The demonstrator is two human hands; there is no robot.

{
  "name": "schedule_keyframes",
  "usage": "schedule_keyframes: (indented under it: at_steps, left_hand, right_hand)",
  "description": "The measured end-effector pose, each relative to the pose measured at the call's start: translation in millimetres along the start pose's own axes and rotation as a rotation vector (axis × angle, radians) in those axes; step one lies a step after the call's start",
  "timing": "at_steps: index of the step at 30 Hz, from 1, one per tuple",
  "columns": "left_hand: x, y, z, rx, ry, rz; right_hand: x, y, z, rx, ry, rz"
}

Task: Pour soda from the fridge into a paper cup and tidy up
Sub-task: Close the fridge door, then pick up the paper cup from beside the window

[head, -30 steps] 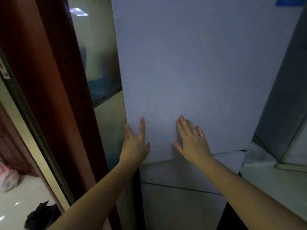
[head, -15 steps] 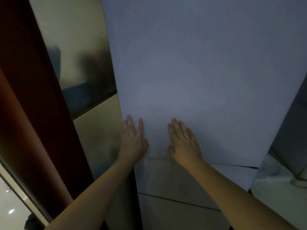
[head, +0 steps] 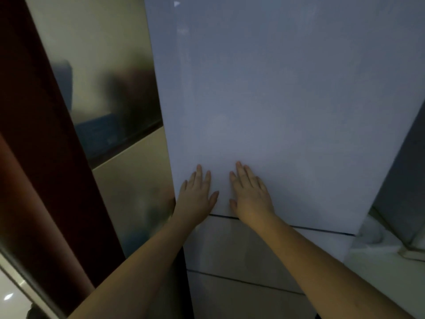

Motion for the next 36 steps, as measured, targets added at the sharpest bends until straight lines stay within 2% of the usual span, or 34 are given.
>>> schedule_keyframes:
  at_steps: [12, 19, 24, 29, 36]
  left_hand:
    - [-46.3, 6.0, -49.7, 0.06, -0.084, 0.094]
    - [-114.7, 3.3, -66.4, 0.005, 0.006, 0.271]
    - [-171.4, 14.5, -75.3, 0.003, -0.051, 0.306]
    - [-210.4, 41.2, -89.1, -0.013, -0.136, 0.378]
    - [-260.1, 94.2, -124.3, -0.032, -0.116, 0.558]
  right_hand:
    - [-42.4, -22.4, -43.7, 0.046, -0.074, 0.111]
    - [-114.4, -57.0, -65.9, -0.006, -0.137, 0.225]
    - [-174.3, -80.3, -85.9, -0.024, -0.163, 0.314]
    - [-229.8, -90.7, -108.4, -0.098, -0.193, 0.404]
    - [-306.8, -87.8, -146.3, -0.184, -0.167, 0.548]
Point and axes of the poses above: each hand's wrist, its own x-axis towards the middle knuckle, its own z-axis out of the palm, y = z × x, the point moved 3 cm from there along x, towards the middle knuckle, and after that the axes turned 5 degrees about -x, right-handed, at the moved point
